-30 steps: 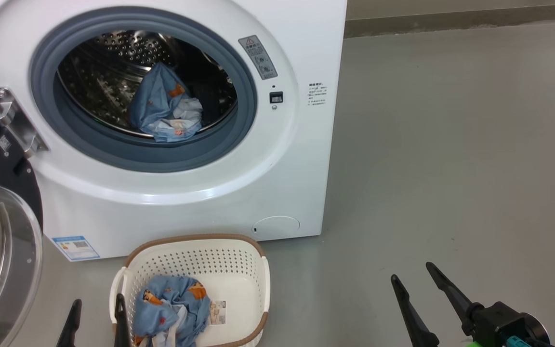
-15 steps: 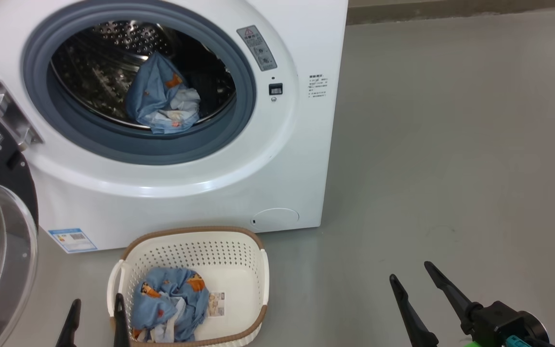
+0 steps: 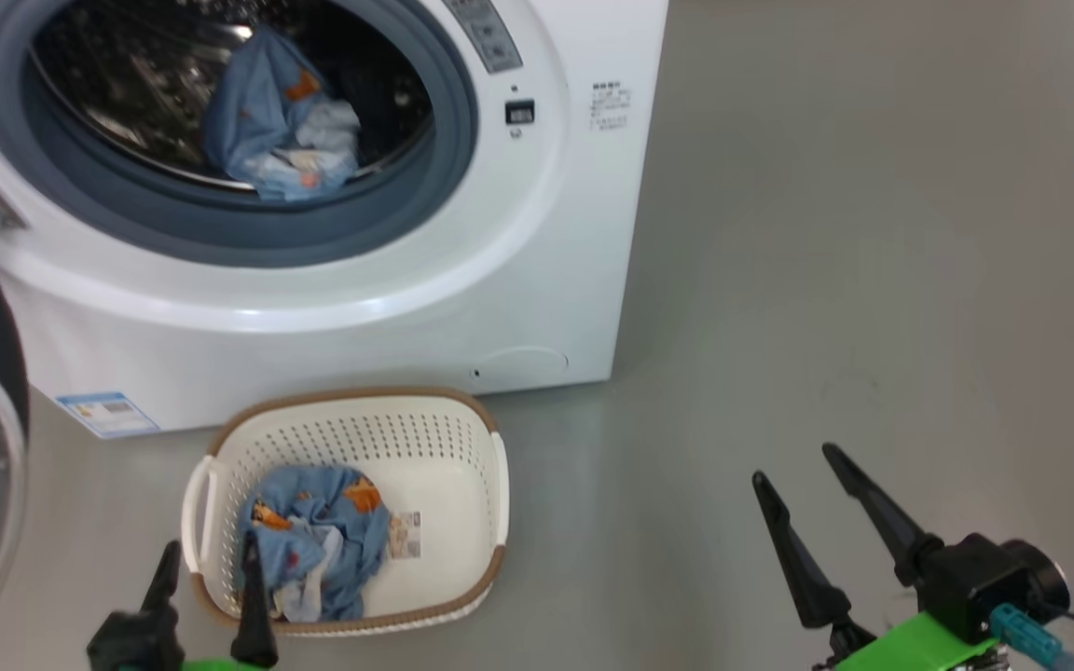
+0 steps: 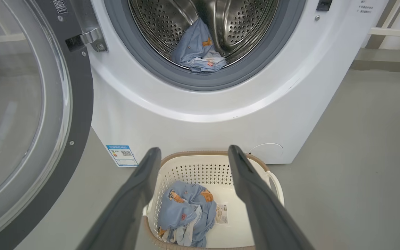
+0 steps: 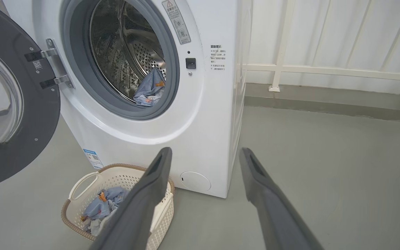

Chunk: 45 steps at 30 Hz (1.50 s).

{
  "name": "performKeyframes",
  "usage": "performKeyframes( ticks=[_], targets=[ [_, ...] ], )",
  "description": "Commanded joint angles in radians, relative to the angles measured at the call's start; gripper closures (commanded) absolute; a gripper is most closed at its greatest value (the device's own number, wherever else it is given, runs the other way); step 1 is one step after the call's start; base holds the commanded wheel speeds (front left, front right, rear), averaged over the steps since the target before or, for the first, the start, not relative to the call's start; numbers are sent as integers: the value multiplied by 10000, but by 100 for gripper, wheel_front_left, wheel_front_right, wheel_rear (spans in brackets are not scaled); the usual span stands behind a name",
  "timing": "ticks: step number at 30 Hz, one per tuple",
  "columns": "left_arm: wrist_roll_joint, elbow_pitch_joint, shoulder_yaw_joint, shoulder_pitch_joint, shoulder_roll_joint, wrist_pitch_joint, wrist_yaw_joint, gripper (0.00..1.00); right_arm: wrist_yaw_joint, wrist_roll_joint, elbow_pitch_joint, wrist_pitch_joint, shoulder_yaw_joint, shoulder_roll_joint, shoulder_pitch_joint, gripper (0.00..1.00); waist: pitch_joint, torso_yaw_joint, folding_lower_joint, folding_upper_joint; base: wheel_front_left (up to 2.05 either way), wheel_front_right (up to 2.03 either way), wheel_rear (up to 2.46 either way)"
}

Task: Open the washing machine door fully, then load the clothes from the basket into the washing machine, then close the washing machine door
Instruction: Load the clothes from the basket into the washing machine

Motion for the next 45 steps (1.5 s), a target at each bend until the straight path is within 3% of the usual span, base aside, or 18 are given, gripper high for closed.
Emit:
performKeyframes(
  ticks=[1, 14, 19, 24, 32, 45],
  targets=[
    [-70, 114, 306, -613, 71, -114, -142, 0, 16, 61, -329, -88, 260, -99, -421, 0, 569, -242, 0, 0, 0, 0, 0],
    [-827, 4709, 529, -3652, -556, -48, -1830, 0, 16, 242, -386, -551, 318, -39, -1434, 0, 2772, -1281, 0, 0, 0, 0, 0],
    [-1152, 6715, 609, -5125, -548, 419, -2650, 0, 16, 344, -258, -851, 482, 49, -1896, 0, 3741, -1775, 0, 0, 0, 0, 0],
    [-1298, 8287, 640, -6415, -449, 867, -3179, 0, 16, 477, -95, -1143, 649, 150, -2342, 0, 4687, -2257, 0, 0, 0, 0, 0],
    [-1173, 9840, 478, -7890, -44, 1640, -3472, 0, 16, 699, 151, -1461, 977, 262, -2914, 0, 5930, -2846, 0, 0, 0, 0, 0],
    [-535, 11219, -42, -9939, 1544, 2897, -3472, 0, 16, 1289, 433, -1671, 1414, 398, -3603, 0, 7696, -3892, 0, 0, 0, 0, 0]
  ],
)
